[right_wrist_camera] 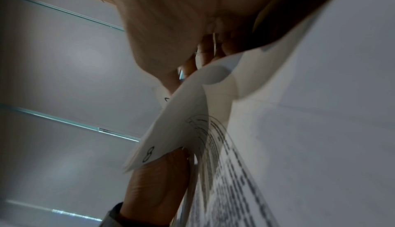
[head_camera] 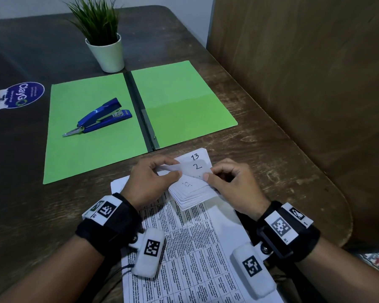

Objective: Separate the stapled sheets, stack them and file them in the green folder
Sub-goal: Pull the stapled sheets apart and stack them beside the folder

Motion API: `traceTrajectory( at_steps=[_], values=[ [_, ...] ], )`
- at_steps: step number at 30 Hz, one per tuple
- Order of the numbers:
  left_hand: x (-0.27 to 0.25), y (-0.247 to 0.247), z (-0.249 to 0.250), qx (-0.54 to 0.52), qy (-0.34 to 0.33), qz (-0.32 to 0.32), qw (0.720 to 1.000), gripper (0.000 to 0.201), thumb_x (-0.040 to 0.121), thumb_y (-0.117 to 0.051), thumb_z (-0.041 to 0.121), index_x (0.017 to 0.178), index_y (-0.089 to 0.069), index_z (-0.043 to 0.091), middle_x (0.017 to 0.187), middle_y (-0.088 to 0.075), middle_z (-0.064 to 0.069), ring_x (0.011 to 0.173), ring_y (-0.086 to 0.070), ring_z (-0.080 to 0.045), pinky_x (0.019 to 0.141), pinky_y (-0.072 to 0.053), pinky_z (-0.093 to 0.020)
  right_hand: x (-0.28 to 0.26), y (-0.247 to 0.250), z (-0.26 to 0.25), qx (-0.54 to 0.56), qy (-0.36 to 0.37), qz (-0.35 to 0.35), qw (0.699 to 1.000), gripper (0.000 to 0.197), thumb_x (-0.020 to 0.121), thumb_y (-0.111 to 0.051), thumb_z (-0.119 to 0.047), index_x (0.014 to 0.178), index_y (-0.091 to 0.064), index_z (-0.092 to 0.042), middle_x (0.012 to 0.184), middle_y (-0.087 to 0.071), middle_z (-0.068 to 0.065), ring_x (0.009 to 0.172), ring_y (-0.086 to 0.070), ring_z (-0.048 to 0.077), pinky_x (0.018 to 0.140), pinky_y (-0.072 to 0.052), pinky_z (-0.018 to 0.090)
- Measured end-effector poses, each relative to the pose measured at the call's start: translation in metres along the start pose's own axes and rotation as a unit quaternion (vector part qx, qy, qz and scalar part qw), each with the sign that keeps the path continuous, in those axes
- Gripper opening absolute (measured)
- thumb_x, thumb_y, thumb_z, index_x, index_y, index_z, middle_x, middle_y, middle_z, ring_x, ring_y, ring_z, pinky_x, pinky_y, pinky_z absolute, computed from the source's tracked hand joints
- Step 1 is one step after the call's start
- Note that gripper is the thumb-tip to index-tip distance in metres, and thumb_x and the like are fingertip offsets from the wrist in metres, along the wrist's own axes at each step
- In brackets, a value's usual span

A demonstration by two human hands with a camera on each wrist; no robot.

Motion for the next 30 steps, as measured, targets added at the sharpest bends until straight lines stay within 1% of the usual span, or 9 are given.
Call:
traceTrajectory(
  at_steps=[4, 6, 8, 12, 14, 17, 21, 26, 30],
  values=[
    [0.000, -0.001, 0.000, 0.006, 0.011, 0.002, 1.000, 0.004, 0.069, -0.075, 0.035, 0.072, -0.075, 0.033, 0.091, -0.073, 0.015, 0.089, -0.069, -0.020, 0.076, -0.055, -0.037, -0.003, 0.002, -0.002, 0.078, -0.038, 0.024, 0.996, 0.033, 0.095, -0.064, -0.030, 0.068, -0.069, -0.011, 0.060, -0.057, 0.000, 0.055, -0.047, 0.008, 0.053, -0.037, 0.023],
    [0.000, -0.001, 0.001, 0.007, 0.007, -0.001, 1.000, 0.005, 0.071, -0.072, 0.033, 0.074, -0.075, 0.032, 0.090, -0.074, 0.013, 0.088, -0.069, -0.025, 0.075, -0.056, -0.041, -0.002, 0.005, 0.003, 0.075, -0.051, 0.046, 0.995, 0.022, 0.095, -0.065, -0.024, 0.080, -0.074, -0.011, 0.067, -0.063, 0.008, 0.057, -0.049, 0.011, 0.052, -0.039, 0.024],
    [0.000, -0.002, 0.002, 0.008, 0.003, -0.007, 1.000, 0.007, 0.073, -0.069, 0.029, 0.076, -0.076, 0.028, 0.088, -0.075, 0.005, 0.085, -0.068, -0.032, 0.073, -0.056, -0.043, -0.002, 0.005, 0.006, 0.062, -0.067, 0.048, 0.995, 0.007, 0.090, -0.071, -0.015, 0.090, -0.078, -0.017, 0.071, -0.069, 0.000, 0.060, -0.055, 0.010, 0.053, -0.045, 0.022],
    [0.000, -0.003, 0.002, 0.002, 0.005, -0.011, 1.000, 0.009, 0.073, -0.068, 0.027, 0.076, -0.076, 0.027, 0.086, -0.074, 0.005, 0.083, -0.067, -0.028, 0.074, -0.055, -0.042, -0.003, 0.004, 0.008, 0.046, -0.073, 0.046, 0.995, 0.021, 0.084, -0.076, -0.005, 0.103, -0.075, -0.013, 0.073, -0.062, -0.003, 0.057, -0.052, 0.004, 0.051, -0.046, 0.020],
    [-0.001, -0.003, 0.002, -0.004, 0.009, -0.011, 1.000, 0.009, 0.073, -0.068, 0.026, 0.075, -0.076, 0.029, 0.087, -0.074, 0.009, 0.085, -0.068, -0.022, 0.078, -0.054, -0.039, -0.002, 0.005, 0.008, 0.031, -0.066, 0.049, 0.996, 0.022, 0.082, -0.078, -0.005, 0.102, -0.075, -0.014, 0.076, -0.058, 0.000, 0.056, -0.049, 0.003, 0.050, -0.045, 0.020],
    [-0.001, -0.003, 0.003, -0.009, 0.010, -0.009, 1.000, 0.009, 0.074, -0.069, 0.026, 0.075, -0.077, 0.030, 0.087, -0.074, 0.010, 0.076, -0.065, -0.015, 0.069, -0.051, -0.032, -0.001, 0.005, 0.007, 0.019, -0.058, 0.047, 0.997, 0.020, 0.080, -0.079, -0.004, 0.098, -0.075, -0.012, 0.079, -0.058, 0.003, 0.053, -0.047, -0.002, 0.048, -0.044, 0.017],
    [-0.001, -0.002, 0.002, -0.001, 0.003, -0.007, 1.000, 0.023, 0.085, -0.074, 0.008, 0.074, -0.076, 0.028, 0.085, -0.073, 0.012, 0.064, -0.057, 0.000, 0.065, -0.043, -0.026, 0.001, 0.004, 0.005, -0.023, -0.027, 0.040, 0.999, 0.012, 0.077, -0.082, -0.006, 0.087, -0.077, -0.011, 0.080, -0.060, 0.000, 0.058, -0.051, -0.004, 0.056, -0.043, 0.014],
    [-0.002, -0.002, 0.002, -0.013, 0.006, -0.005, 1.000, 0.023, 0.077, -0.073, 0.013, 0.078, -0.075, 0.036, 0.091, -0.074, 0.016, 0.074, -0.063, -0.008, 0.068, -0.050, -0.030, 0.003, 0.001, 0.005, -0.035, 0.004, 0.022, 0.999, 0.025, 0.077, -0.082, -0.004, 0.073, -0.074, -0.028, 0.085, -0.065, 0.007, 0.066, -0.055, 0.011, 0.063, -0.047, 0.024],
    [-0.003, -0.001, 0.005, -0.017, 0.008, -0.009, 1.000, 0.030, 0.068, -0.066, 0.020, 0.094, -0.070, 0.034, 0.097, -0.073, 0.012, 0.090, -0.067, -0.013, 0.083, -0.055, -0.035, 0.002, -0.001, 0.002, -0.027, 0.020, 0.007, 0.999, 0.034, 0.076, -0.081, 0.000, 0.074, -0.072, -0.032, 0.077, -0.063, 0.000, 0.063, -0.050, 0.007, 0.061, -0.043, 0.020]
  ],
)
Point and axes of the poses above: each hand's wrist, its own x-axis towards the middle knuckle, its own y-axis out of the back of the hand, z = x × y, the point moved 8 cm from there along x, towards the middle knuckle
